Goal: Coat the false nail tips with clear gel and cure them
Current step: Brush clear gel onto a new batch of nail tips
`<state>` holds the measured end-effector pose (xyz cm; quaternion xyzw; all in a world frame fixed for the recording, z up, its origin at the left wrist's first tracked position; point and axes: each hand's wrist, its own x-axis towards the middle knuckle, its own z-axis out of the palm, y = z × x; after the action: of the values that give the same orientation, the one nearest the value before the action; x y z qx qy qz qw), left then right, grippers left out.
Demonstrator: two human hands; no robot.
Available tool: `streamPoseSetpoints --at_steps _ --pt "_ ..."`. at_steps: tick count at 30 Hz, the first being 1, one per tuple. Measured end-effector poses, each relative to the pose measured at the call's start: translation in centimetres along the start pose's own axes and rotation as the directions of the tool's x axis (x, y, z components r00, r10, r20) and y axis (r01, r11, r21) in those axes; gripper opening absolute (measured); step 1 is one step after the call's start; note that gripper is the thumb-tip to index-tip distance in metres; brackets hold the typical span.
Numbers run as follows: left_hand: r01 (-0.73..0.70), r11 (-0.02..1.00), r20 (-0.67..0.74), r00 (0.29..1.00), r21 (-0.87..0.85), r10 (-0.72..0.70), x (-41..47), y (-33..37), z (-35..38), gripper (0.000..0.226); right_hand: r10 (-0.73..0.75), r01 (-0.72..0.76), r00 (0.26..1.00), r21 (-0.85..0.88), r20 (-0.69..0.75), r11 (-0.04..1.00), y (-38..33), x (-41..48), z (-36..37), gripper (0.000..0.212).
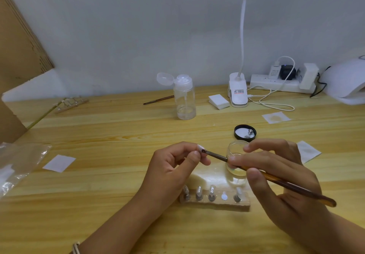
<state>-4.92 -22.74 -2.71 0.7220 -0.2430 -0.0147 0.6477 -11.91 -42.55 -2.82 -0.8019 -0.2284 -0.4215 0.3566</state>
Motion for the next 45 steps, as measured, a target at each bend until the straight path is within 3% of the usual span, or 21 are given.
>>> streamPoseSetpoints --at_steps 8,35,45 --pt "-0.018 1.0 0.024 1.0 0.021 0.017 -0.01 -0.14 -0.12 0.015 0.057 -0.057 0.997 0.0 -0.055 0.998 0.39 0.03 -0.09 0.019" --pt "-0.02 0.998 0.017 1.0 0.054 0.019 0.0 -0.32 -0.2 0.012 0.019 -0.02 0.998 -0.008 -0.06 1.0 0.42 -0.19 0.02 0.025" --pt "-0.009 0.997 -0.015 1.0 0.07 0.01 -0.07 -0.08 -0.26 0.018 0.116 -0.114 0.99 0.024 -0.085 0.993 0.47 -0.14 0.05 0.026"
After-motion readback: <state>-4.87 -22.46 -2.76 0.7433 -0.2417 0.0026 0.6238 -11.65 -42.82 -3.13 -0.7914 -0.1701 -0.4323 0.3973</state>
